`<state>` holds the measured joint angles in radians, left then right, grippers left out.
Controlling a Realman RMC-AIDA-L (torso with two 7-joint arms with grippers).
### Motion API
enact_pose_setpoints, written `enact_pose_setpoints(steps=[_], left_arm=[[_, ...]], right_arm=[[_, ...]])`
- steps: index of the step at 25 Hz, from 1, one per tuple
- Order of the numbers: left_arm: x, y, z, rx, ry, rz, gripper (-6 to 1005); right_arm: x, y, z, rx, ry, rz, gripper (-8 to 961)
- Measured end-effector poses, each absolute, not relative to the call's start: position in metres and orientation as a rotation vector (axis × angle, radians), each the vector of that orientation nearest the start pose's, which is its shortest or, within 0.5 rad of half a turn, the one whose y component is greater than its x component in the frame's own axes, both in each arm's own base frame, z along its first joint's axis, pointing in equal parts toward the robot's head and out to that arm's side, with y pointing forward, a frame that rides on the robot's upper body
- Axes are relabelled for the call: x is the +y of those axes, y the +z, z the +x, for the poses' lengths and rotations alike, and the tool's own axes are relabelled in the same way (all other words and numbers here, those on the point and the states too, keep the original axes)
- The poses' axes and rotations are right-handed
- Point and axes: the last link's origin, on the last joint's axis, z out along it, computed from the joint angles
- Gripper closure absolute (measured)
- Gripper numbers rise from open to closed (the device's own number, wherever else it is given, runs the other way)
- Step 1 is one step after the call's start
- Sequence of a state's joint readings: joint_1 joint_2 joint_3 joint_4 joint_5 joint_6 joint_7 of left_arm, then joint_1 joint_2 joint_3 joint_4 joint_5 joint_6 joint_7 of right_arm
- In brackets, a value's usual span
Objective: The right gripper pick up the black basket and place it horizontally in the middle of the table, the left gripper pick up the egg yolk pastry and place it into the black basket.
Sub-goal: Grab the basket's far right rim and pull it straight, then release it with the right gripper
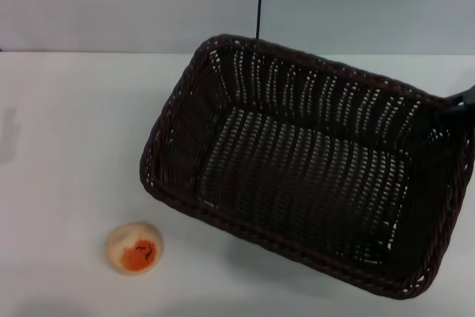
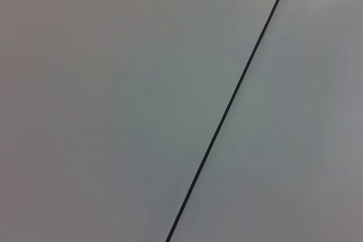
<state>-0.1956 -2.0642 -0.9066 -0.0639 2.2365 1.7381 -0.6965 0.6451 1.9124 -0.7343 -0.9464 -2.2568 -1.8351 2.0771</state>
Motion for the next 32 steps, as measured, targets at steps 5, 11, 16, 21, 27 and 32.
enact_pose_setpoints(steps=[5, 11, 16, 21, 27, 32], left_arm=[[0.222, 0.057, -0.36, -0.617, -1.26, -1.212, 304], [0.222, 0.057, -0.36, -0.622, -1.266, -1.212, 304], [0.222, 0.054, -0.359, -0.646, -1.29, -1.217, 304], [0.217, 0.054, -0.362, -0.668, -1.3, -1.206, 303], [0.213, 0.054, -0.363, -0.687, -1.313, -1.196, 303], [0.213, 0.053, -0.362, -0.693, -1.328, -1.192, 303]], right_arm=[[0.358, 0.095, 0.228, 0.962, 0.217, -2.865, 748], [0.365, 0.096, 0.214, 0.696, 0.2, -2.937, 752], [0.37, 0.088, 0.202, 0.52, 0.161, -2.984, 755], [0.37, 0.083, 0.195, 0.439, 0.074, -3.009, 758], [0.371, 0.076, 0.191, 0.393, 0.053, -3.031, 761], [0.37, 0.073, 0.19, 0.329, 0.064, -3.038, 765]])
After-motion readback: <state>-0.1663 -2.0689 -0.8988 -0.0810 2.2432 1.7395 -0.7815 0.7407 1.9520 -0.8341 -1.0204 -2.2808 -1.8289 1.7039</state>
